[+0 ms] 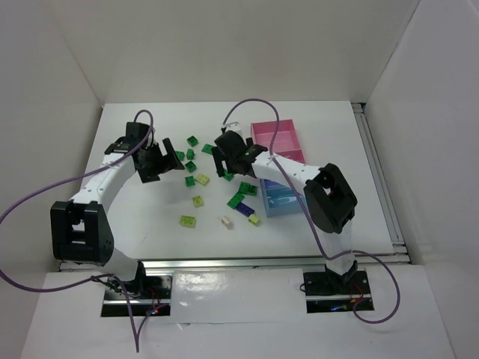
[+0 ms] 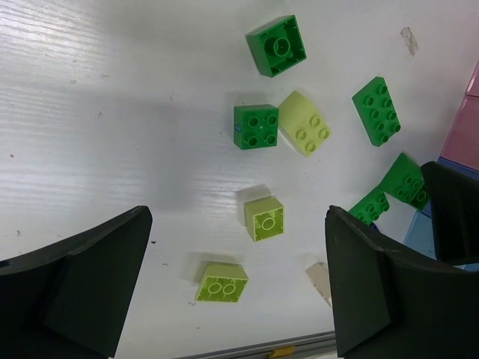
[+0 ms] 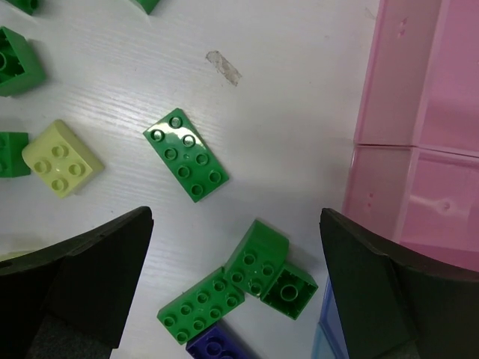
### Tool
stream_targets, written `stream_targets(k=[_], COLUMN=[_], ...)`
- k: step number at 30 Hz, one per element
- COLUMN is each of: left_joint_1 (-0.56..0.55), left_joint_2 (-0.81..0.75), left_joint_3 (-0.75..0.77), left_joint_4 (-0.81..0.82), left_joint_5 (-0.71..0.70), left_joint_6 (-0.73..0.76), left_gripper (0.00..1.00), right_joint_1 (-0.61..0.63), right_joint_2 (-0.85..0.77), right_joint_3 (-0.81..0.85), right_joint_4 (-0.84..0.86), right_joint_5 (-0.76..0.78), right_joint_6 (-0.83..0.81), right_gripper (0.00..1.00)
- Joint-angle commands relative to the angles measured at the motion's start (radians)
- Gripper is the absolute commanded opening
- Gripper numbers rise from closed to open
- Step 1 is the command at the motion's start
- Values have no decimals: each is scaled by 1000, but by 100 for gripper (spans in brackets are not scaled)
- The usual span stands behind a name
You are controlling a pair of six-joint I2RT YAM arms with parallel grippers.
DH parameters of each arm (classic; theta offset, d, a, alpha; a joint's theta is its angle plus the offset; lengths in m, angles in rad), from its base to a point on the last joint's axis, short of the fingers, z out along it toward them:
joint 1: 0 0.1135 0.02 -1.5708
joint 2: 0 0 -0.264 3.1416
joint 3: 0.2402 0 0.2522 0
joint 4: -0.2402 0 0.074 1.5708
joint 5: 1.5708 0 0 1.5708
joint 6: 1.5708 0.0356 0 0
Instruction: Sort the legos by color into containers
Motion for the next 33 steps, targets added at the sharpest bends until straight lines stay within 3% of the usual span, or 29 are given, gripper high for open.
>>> stream_targets(k=[1, 13, 23, 27, 28, 33], left_joint_1=[-3, -3, -3, -3, -3, -3], left_joint_2=[-41, -41, -30, -8, 2, 13], left_joint_3=[11, 11, 2, 22, 22, 31], left_joint_4=[10, 10, 10, 10, 10, 10], left_joint_5=[-21, -12, -30, -30, -30, -48], left_joint_6=[27, 27, 18, 27, 27, 27], left_gripper=[100, 100, 100, 100, 100, 100], right_joint_1=[7, 7, -22, -32, -44, -67], right_joint_2=[-62, -33, 120, 189, 210, 247], right_joint_3=[-36, -38, 54, 106, 115, 125], right_joint_4=[37, 46, 95, 106, 106, 128], right_joint_5=[-19, -113, -257, -266, -267, -256], right_joint_6=[3, -83, -180, -189, -189, -189], right_gripper=[100, 100, 100, 88, 79, 75])
